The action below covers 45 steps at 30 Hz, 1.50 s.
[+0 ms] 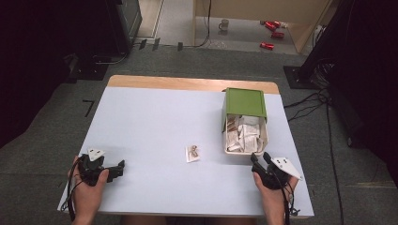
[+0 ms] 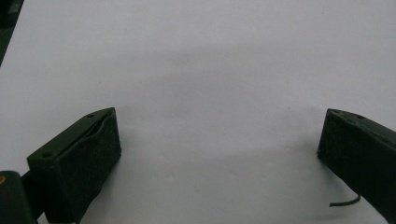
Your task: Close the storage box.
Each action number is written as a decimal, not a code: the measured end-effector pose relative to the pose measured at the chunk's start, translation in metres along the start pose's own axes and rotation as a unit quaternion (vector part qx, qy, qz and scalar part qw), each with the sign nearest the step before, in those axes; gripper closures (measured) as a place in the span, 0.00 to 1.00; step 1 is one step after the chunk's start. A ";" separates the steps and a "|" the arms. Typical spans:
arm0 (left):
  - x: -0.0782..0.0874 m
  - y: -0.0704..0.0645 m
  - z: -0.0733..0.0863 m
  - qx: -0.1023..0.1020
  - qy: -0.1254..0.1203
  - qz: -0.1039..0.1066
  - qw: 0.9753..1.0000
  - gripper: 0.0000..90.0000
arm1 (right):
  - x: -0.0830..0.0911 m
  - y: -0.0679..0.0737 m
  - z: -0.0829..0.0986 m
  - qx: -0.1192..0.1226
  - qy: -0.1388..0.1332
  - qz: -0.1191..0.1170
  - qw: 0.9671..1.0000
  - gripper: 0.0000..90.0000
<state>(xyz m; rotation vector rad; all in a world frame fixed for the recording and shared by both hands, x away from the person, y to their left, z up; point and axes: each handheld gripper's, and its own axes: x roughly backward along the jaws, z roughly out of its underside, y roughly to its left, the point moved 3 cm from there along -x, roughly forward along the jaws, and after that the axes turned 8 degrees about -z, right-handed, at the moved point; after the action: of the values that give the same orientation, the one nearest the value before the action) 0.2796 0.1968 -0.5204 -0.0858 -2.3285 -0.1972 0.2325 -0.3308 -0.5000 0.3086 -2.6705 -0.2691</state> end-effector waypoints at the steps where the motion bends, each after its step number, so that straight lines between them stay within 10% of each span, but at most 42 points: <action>1: 0.000 0.000 0.000 0.000 0.000 0.000 1.000 0.00 | 0.000 0.000 0.001 0.002 0.002 0.001 1.000 0.56; 20: 0.000 0.000 0.000 0.001 0.000 0.000 1.000 0.00 | -0.009 0.004 0.011 0.009 0.043 0.011 0.999 0.55; 45: 0.000 0.000 0.000 0.001 0.000 0.001 1.000 0.00 | -0.047 -0.010 -0.019 -0.018 0.048 0.044 0.998 0.45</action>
<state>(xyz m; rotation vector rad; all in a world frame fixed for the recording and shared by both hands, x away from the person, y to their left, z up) 0.2797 0.1968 -0.5204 -0.0861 -2.3279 -0.1947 0.2843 -0.3312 -0.5040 0.1878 -2.5745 -0.2675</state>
